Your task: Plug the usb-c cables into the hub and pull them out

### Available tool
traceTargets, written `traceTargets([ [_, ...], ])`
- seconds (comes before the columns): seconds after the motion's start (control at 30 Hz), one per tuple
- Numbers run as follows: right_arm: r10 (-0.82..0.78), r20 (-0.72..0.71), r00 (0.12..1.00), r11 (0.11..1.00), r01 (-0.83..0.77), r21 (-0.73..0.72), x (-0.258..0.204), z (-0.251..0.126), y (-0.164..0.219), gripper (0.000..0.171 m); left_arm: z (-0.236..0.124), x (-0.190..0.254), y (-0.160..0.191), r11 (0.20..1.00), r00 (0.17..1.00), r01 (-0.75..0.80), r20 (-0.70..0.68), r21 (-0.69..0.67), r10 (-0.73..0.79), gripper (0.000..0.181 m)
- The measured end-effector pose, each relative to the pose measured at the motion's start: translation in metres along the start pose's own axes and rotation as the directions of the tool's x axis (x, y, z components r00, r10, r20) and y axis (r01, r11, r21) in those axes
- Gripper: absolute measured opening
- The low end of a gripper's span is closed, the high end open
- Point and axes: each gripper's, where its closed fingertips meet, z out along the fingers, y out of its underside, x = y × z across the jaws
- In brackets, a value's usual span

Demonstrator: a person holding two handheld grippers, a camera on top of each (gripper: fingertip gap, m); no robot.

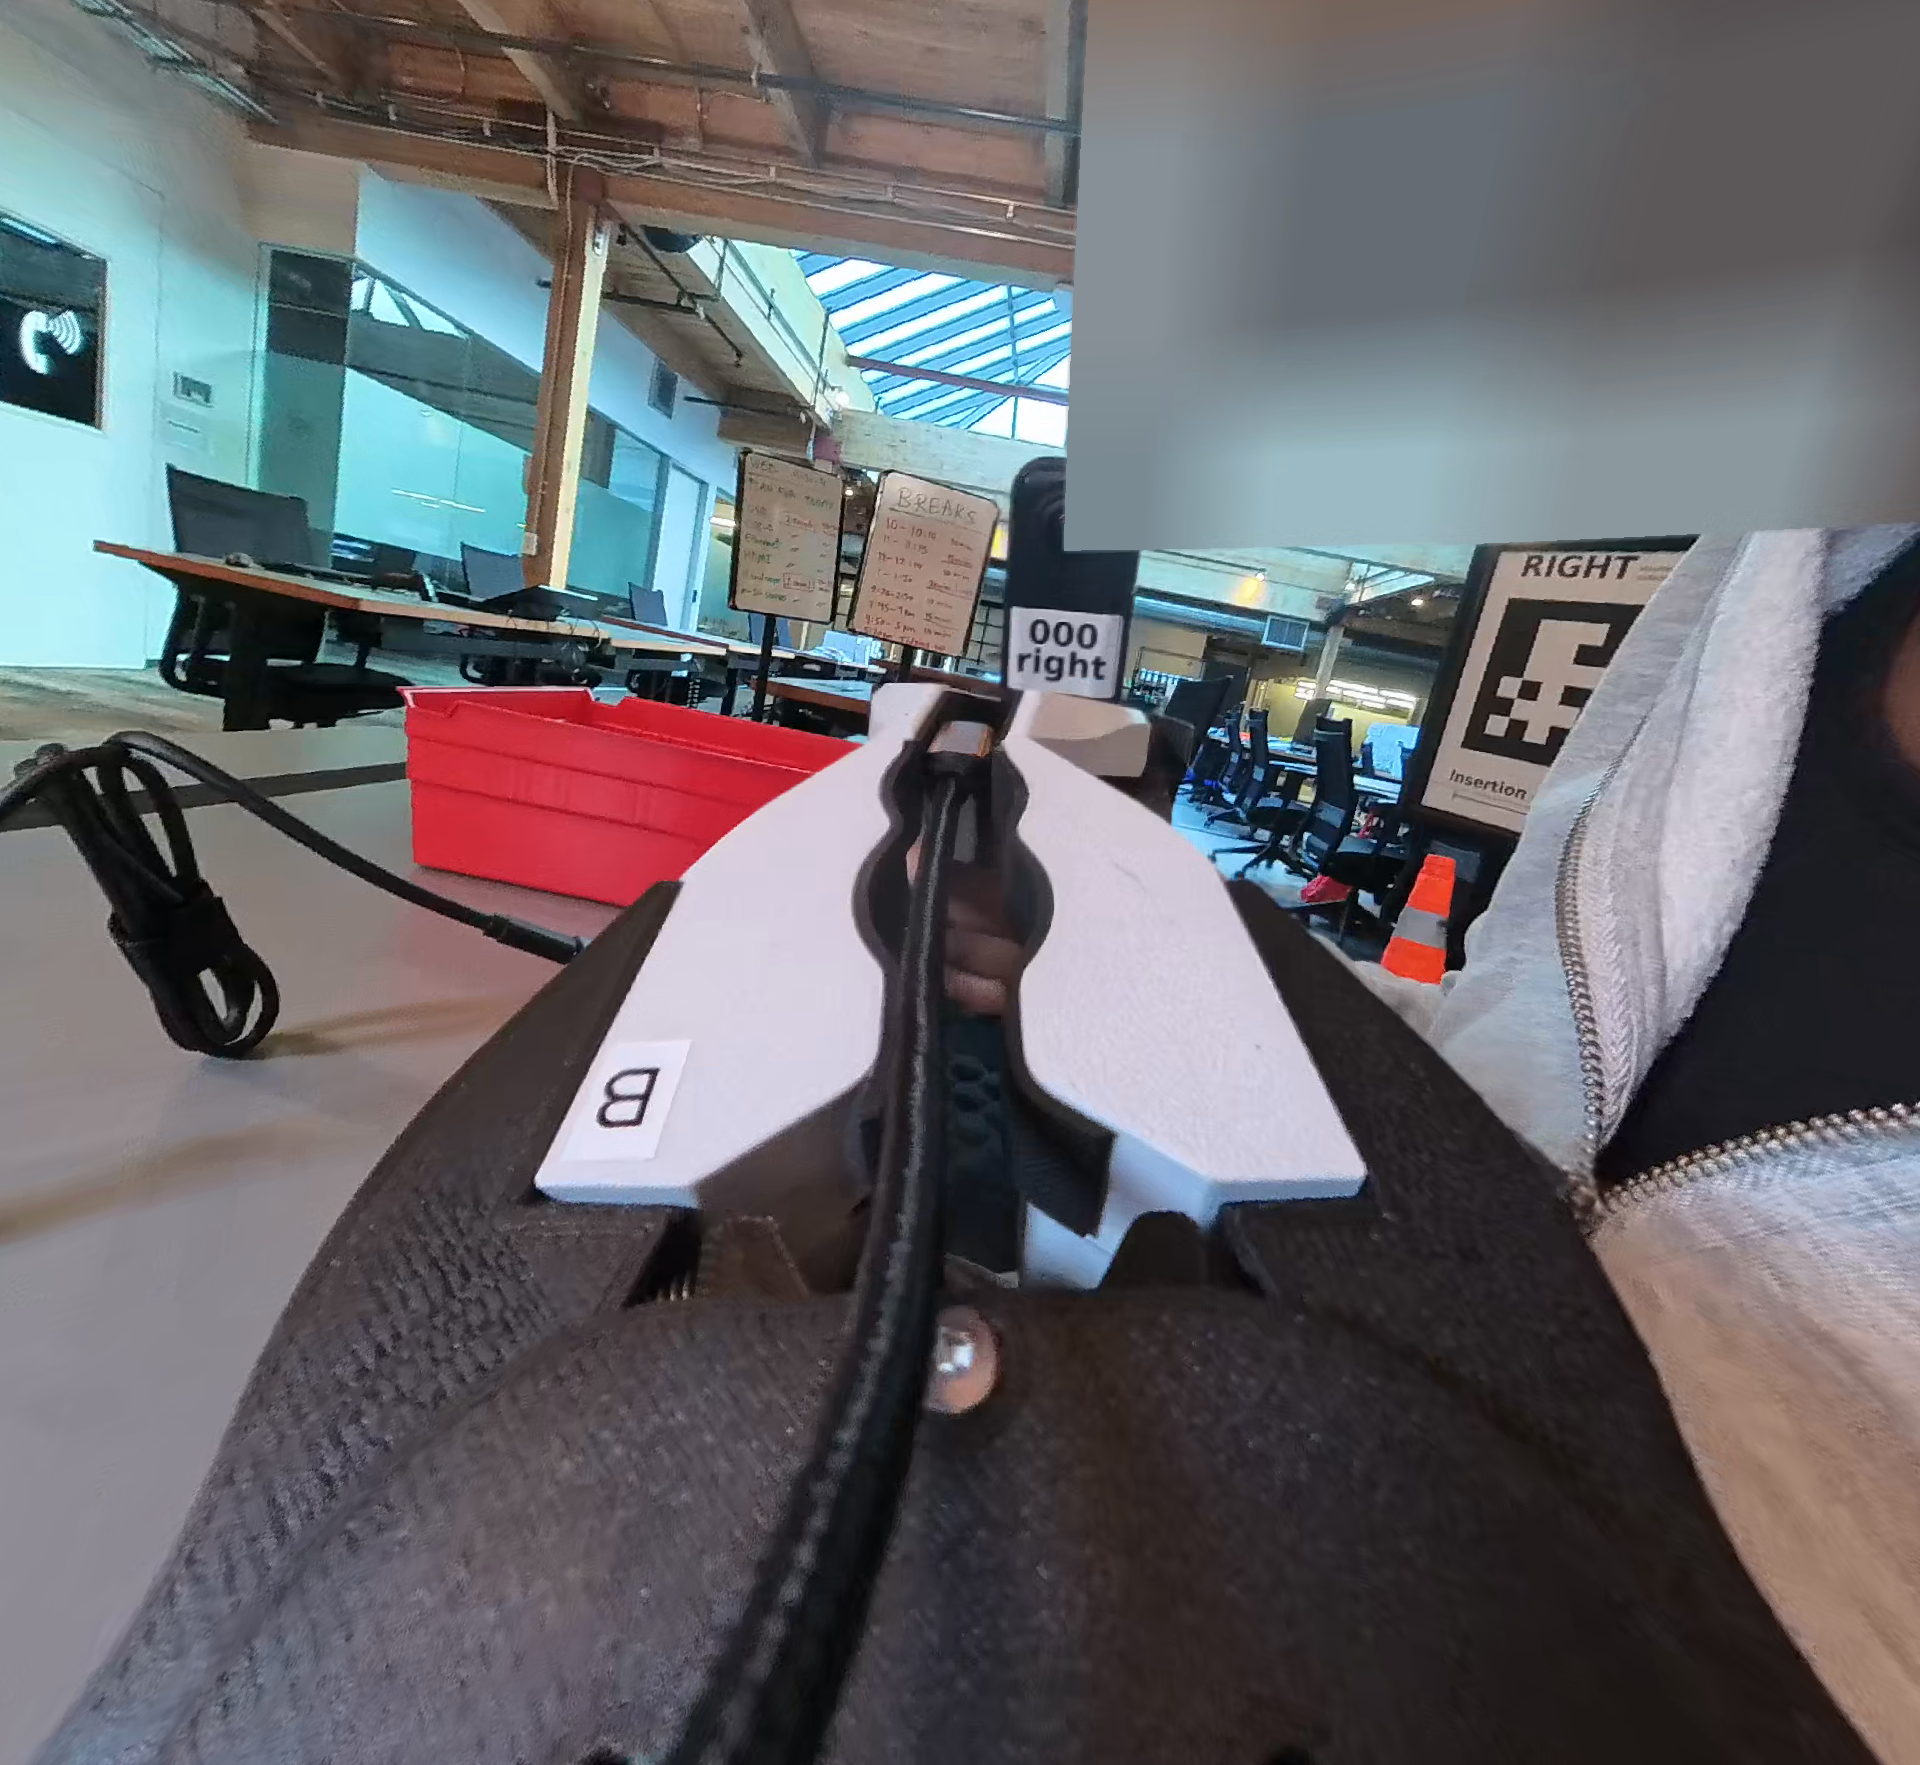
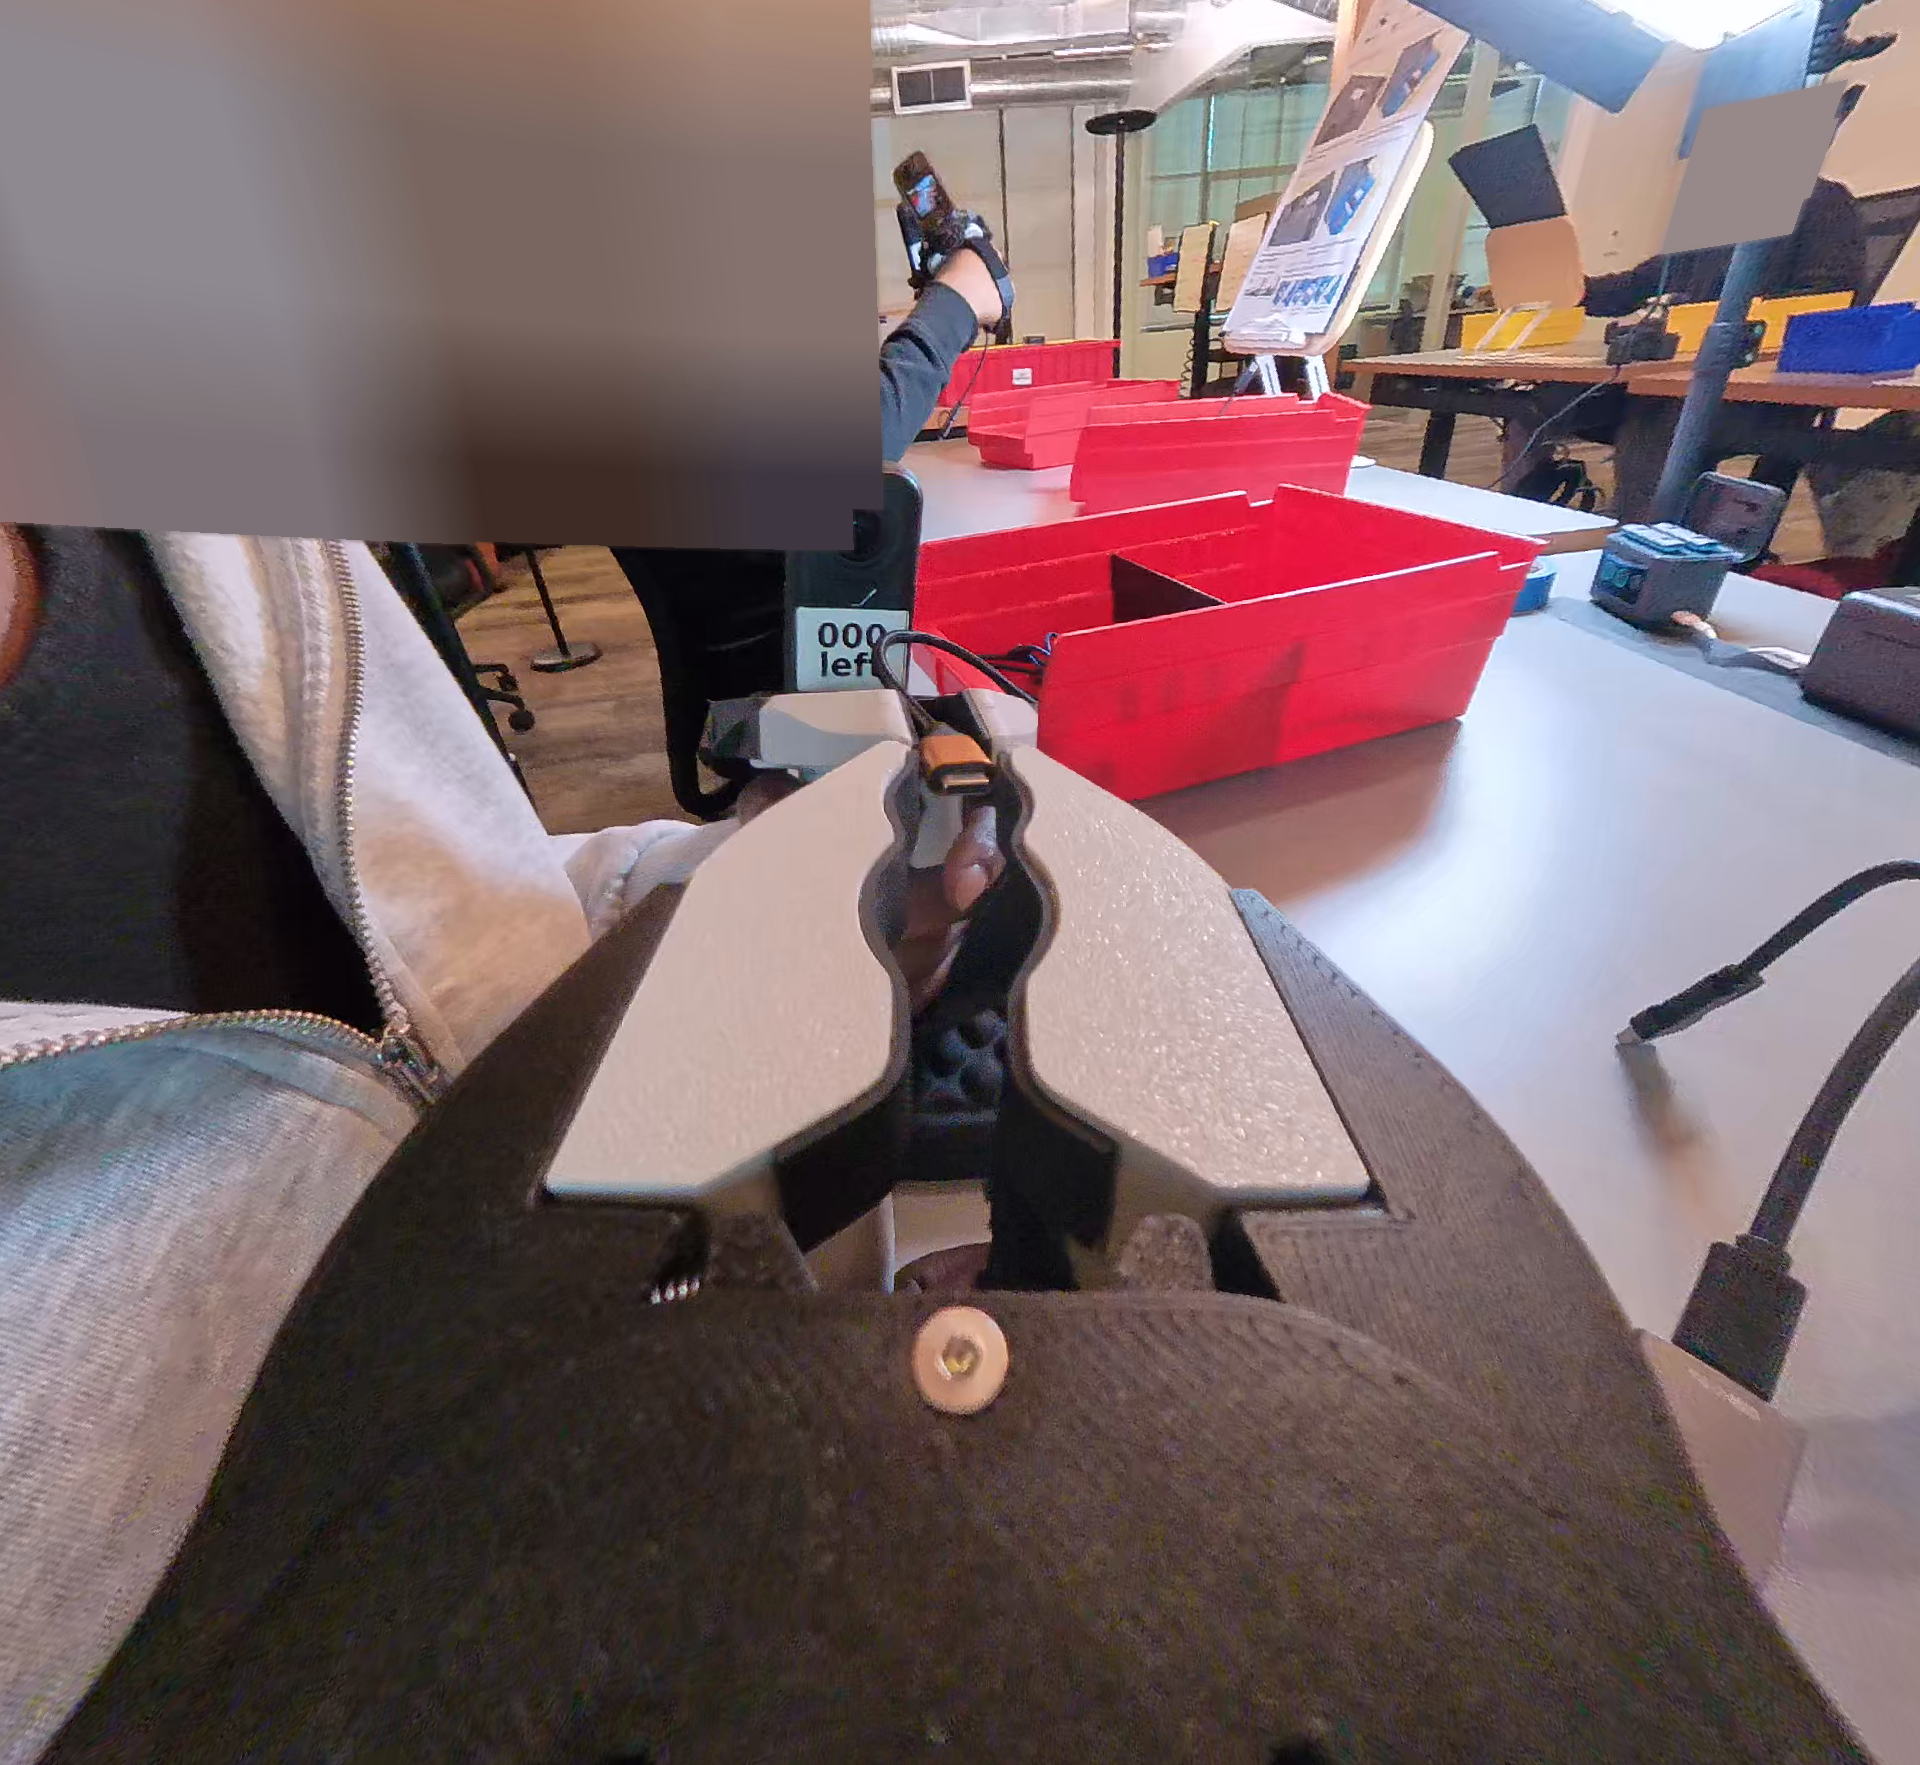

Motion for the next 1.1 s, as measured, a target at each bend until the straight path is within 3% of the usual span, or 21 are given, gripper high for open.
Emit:
traceTargets([
  [0.47,0.078,0.105,0.991,0.997,-0.076,-0.016,-0.009,-0.006,0.002,0.011,0.001,0.011,0.007,0.998,0.997,-0.001,-0.076,-0.059,-0.004,0.017],
  [1.1,0.096,0.122,0.988,0.995,-0.097,0.003,-0.01,-0.005,0.0,0.011,0.0,0.015,0.007,0.998,0.995,-0.019,-0.097,-0.063,0.013,0.017],
])
